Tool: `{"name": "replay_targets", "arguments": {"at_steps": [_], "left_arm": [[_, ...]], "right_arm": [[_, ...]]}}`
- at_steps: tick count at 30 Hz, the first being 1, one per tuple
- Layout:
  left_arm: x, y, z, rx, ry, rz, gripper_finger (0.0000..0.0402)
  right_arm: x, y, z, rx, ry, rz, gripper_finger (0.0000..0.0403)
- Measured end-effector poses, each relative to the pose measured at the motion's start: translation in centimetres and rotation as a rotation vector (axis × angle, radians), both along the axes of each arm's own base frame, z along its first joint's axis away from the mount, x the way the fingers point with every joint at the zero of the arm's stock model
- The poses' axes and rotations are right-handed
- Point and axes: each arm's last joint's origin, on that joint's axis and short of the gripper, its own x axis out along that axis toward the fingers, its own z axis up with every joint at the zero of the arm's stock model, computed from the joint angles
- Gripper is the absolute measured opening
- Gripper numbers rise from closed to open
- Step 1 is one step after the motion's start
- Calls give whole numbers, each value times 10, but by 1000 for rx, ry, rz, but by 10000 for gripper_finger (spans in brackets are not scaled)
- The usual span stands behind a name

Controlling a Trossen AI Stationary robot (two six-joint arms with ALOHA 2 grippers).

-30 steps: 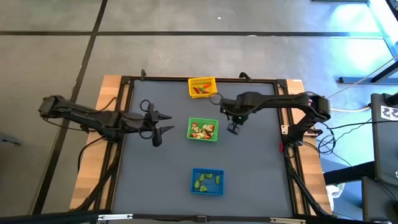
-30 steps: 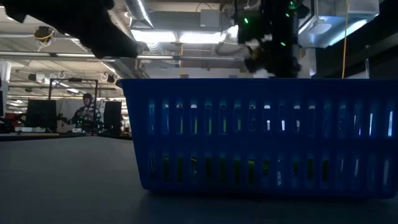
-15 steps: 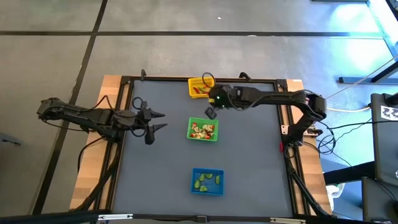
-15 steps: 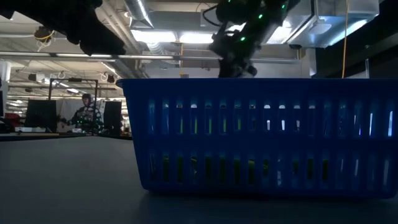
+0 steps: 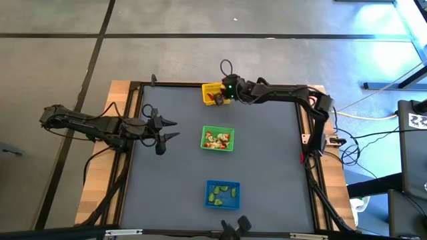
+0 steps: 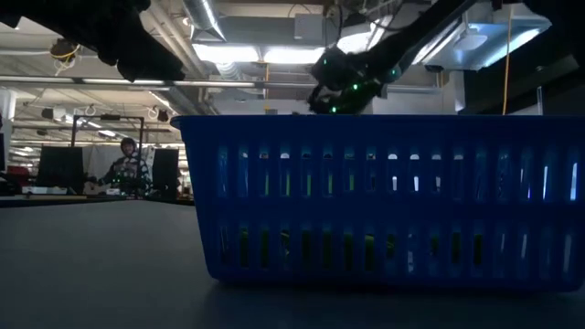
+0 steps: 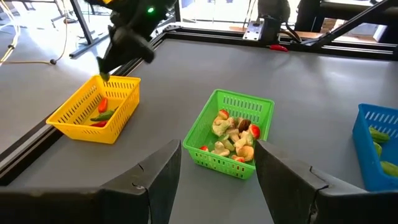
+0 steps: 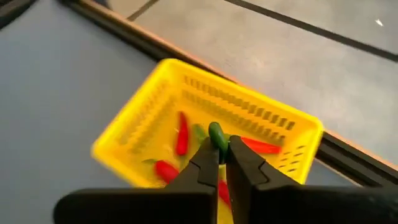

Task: Sort produce into baskets
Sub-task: Put the green chili pepper into the yellow bin, then put the red chili pepper into the yellow bin

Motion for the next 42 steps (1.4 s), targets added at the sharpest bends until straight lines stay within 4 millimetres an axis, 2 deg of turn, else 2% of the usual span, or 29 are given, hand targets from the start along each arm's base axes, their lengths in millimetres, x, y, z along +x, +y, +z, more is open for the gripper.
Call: {"name": "replay_targets", "arguments": {"at_steps": [4, 8, 12, 16, 18, 21, 28, 34, 42], "left_arm": [[0, 0, 0, 0, 2, 0, 200], [0, 0, 0, 0, 5, 0, 200], [0, 0, 0, 1, 6, 0, 200], [0, 0, -1, 1, 6, 0, 200], [0, 0, -1, -5, 4, 2, 200], [0, 0, -1, -7, 3, 3, 200], [0, 0, 0, -7, 0, 3, 200], [3, 1, -2, 32, 19, 36, 200], [7, 0, -7, 12, 41, 48, 200]], "right_arm": [[-4, -15, -13, 62, -11, -62, 29], [-6, -17, -15, 95, -10, -55, 95], [-10, -13, -5, 76, 13, 5, 158], [-23, 0, 17, 63, 101, 66, 193], [-33, 11, 29, 69, 159, 101, 200], [-50, 40, 47, 118, 268, 177, 203], [-88, 116, 63, 351, 568, 347, 205], [-103, 163, 57, 423, 786, 350, 219], [-128, 197, 19, 498, 1050, 395, 306]]}}
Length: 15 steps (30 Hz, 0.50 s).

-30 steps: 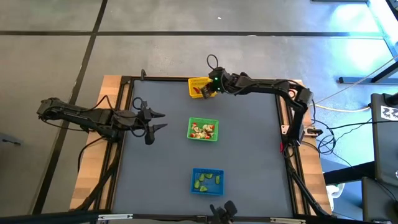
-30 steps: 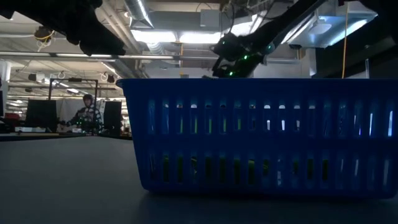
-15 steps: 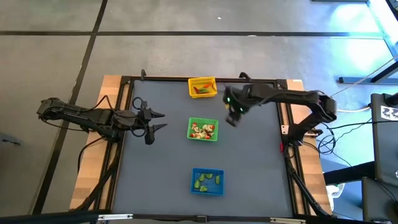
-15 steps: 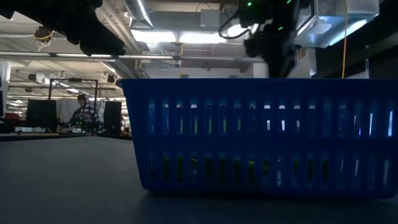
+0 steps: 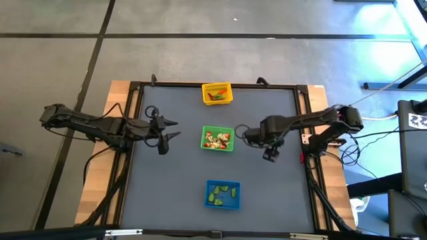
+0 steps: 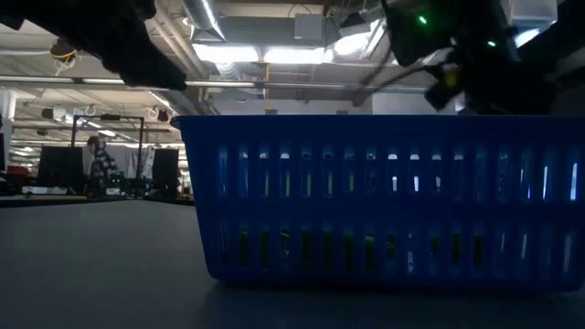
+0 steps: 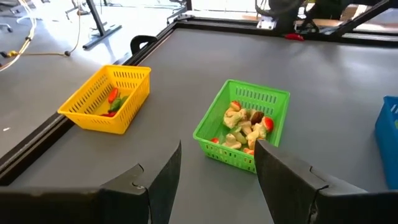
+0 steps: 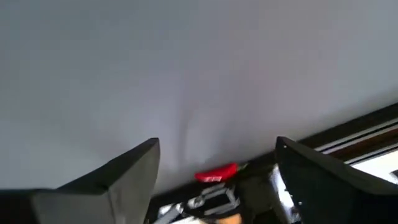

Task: Sort produce into baskets
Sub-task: Put the red chili pepper into the yellow bin

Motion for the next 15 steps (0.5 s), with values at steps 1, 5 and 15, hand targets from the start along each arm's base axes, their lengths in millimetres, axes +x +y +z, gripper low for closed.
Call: {"name": "replay_targets", "arguments": {"at_steps": [1, 5, 15], "left_arm": [[1, 0, -1, 1, 6, 0, 200], [4, -1, -4, 4, 30, 0, 200], [6, -1, -6, 0, 38, 2, 200]], "right_arm": [[-3, 3, -5, 20, 21, 5, 315], [-14, 11, -20, 17, 97, 9, 340], [-40, 17, -64, 123, 352, -52, 391]]}}
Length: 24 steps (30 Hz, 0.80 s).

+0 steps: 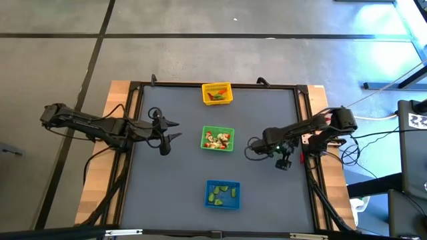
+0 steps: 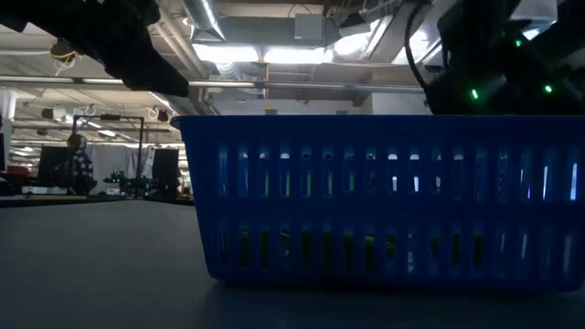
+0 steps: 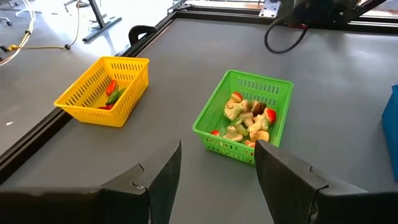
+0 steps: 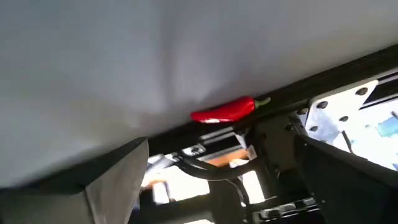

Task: Sort produce into baskets
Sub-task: Put the red chili pepper into the yellow bin

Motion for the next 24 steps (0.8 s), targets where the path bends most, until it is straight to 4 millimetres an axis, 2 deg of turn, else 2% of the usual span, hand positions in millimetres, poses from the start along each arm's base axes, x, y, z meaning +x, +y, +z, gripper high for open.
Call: {"name": "replay_targets", "arguments": {"at_steps": [7, 15, 24], "left_arm": [[0, 0, 0, 0, 0, 0, 200], [0, 0, 0, -1, 0, 1, 200], [0, 0, 0, 0, 3, 0, 200]], "right_arm": [[-5, -1, -29, 72, 116, 104, 391], [-6, -1, -56, 108, 242, 143, 386], [-6, -1, -81, 146, 356, 196, 385]]}}
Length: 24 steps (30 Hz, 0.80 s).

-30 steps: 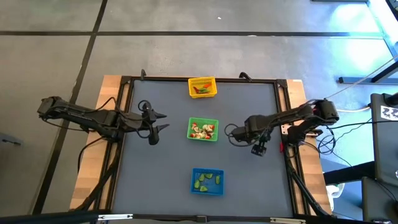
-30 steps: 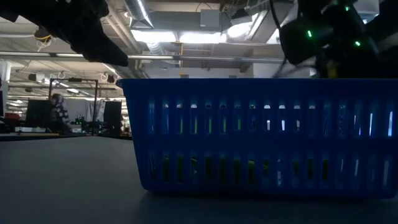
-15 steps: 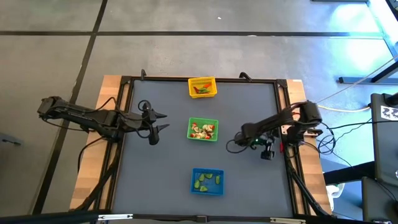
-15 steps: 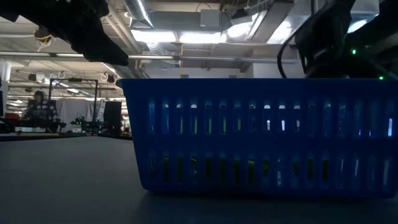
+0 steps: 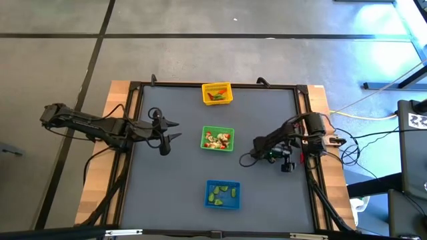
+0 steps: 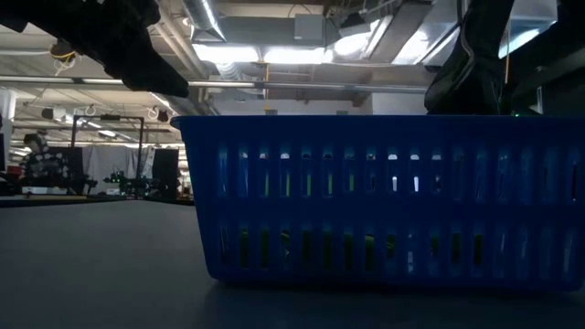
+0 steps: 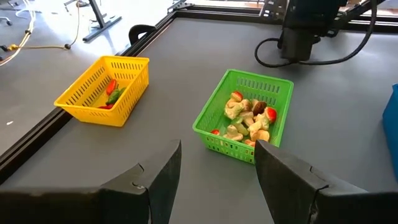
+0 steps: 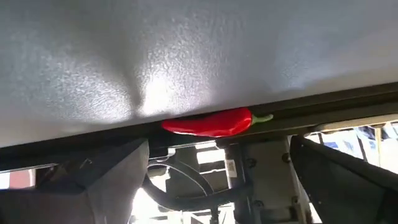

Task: Sort produce into baskets
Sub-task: Put the red chili pepper into the yellow bin

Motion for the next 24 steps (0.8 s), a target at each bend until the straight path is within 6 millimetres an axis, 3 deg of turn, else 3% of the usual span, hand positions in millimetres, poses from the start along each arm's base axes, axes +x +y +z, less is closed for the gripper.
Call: {"name": "replay_targets", "arguments": {"at_steps": [19, 24], "left_arm": [[0, 0, 0, 24, 16, -12, 200], [0, 0, 0, 26, 16, -13, 200]], "right_arm": [[-13, -1, -9, 12, 46, -25, 385], [-13, 0, -8, 23, 38, -55, 353]]}}
